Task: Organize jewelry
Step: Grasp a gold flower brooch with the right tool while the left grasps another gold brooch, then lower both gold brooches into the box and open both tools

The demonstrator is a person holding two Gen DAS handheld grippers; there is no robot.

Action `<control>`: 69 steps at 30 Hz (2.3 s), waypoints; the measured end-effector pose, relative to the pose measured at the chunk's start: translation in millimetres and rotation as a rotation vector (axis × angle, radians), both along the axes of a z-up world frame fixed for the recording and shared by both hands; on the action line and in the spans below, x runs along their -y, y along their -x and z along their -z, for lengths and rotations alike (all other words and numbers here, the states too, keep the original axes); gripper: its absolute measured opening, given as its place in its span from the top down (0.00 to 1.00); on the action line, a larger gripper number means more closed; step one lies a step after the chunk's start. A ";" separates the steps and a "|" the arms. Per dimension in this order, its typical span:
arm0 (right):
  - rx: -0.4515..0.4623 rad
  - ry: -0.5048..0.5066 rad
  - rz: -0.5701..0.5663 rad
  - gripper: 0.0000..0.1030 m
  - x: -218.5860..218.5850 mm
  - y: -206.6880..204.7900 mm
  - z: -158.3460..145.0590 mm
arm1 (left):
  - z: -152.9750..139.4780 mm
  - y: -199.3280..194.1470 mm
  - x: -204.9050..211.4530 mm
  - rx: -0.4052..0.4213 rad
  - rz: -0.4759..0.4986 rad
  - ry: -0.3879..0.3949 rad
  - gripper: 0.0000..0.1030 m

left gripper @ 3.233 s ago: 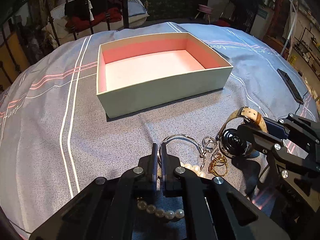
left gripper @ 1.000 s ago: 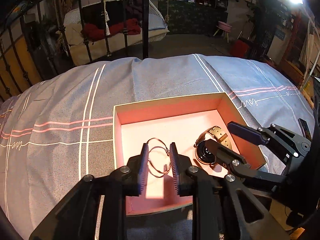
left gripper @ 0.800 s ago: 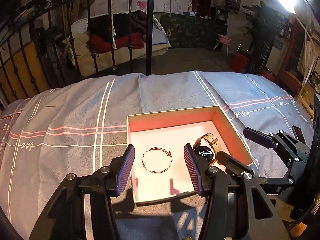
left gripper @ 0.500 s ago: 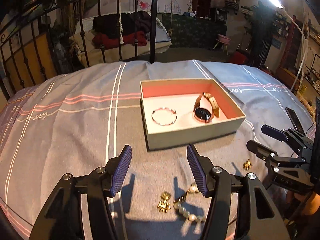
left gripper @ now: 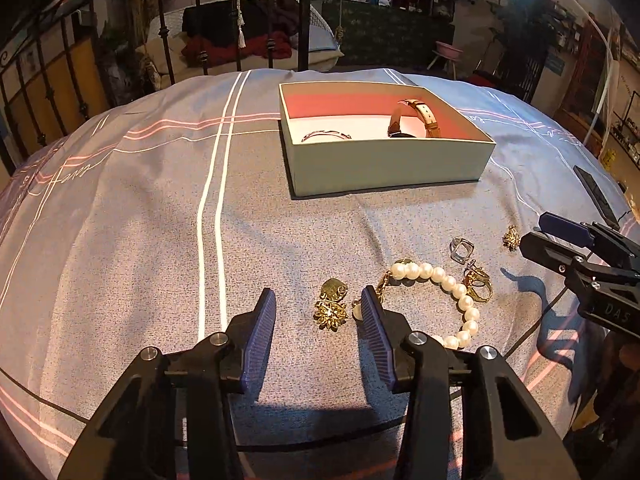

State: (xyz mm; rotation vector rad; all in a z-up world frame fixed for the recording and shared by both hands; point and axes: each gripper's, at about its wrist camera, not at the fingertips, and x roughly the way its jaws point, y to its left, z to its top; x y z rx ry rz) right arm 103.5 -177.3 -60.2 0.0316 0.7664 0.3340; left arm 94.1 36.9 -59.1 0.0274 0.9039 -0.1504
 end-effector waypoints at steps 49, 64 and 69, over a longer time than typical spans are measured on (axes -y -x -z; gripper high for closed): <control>-0.002 0.054 -0.024 0.82 -8.7 -4.5 0.2 | -14.5 7.1 18.9 0.025 0.017 0.095 0.84; 0.042 0.030 -0.045 0.82 -12.7 -34.0 -27.8 | -42.6 -33.0 34.6 0.086 0.030 0.102 0.84; 0.089 0.039 -0.057 0.82 -23.2 -65.2 -51.0 | -62.8 -68.4 39.4 0.121 0.006 0.104 0.84</control>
